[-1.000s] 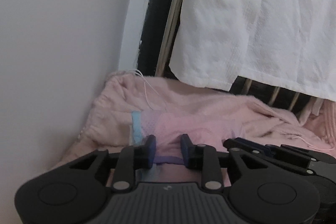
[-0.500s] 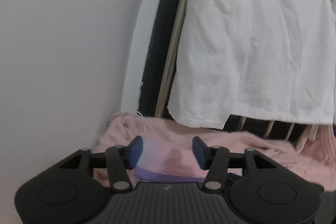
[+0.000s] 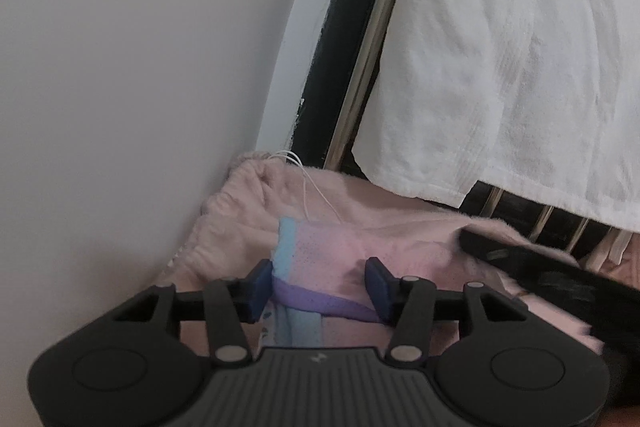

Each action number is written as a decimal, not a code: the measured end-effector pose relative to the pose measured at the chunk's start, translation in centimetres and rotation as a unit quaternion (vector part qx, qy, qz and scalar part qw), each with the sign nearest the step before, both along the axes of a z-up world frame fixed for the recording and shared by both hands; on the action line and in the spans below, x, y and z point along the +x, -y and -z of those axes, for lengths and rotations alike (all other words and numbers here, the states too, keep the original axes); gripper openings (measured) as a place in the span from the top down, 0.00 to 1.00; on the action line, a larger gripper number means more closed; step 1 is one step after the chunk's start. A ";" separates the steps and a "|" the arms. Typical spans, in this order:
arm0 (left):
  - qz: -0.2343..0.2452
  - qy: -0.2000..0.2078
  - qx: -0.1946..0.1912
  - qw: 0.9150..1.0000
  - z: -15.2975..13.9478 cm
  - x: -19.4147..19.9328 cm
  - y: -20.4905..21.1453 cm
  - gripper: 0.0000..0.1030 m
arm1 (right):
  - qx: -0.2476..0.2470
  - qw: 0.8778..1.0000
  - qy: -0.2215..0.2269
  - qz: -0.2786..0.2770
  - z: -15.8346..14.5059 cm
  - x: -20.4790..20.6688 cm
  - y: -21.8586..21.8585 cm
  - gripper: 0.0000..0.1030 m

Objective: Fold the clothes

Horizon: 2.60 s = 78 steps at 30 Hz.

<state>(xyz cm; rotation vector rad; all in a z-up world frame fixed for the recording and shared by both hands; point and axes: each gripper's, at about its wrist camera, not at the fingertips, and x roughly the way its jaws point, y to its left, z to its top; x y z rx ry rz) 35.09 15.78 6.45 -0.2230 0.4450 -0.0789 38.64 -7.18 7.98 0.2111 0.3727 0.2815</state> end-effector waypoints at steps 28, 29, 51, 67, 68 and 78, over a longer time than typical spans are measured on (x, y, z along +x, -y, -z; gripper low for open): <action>0.046 -0.098 0.080 0.991 3.4 -32.7 15.1 0.36 | -0.113 0.979 -0.137 0.104 4.0 -34.8 12.5 0.34; 0.050 -0.103 0.078 0.990 3.5 -33.4 15.5 0.36 | -0.113 0.978 -0.143 0.104 4.7 -36.0 12.4 0.34; 0.028 -0.123 0.132 0.983 5.9 -35.2 17.9 0.00 | -0.130 0.966 -0.170 0.145 6.7 -41.1 12.1 0.00; 0.046 -0.120 0.130 0.983 5.8 -35.3 18.0 0.00 | -0.122 0.964 -0.170 0.163 6.9 -41.0 12.6 0.00; 0.046 -0.120 0.129 0.983 5.8 -35.3 18.0 0.00 | -0.122 0.964 -0.170 0.163 6.9 -41.0 12.6 0.00; 0.047 -0.119 0.130 0.983 5.9 -35.3 18.0 0.00 | -0.124 0.964 -0.171 0.164 6.9 -41.1 12.5 0.00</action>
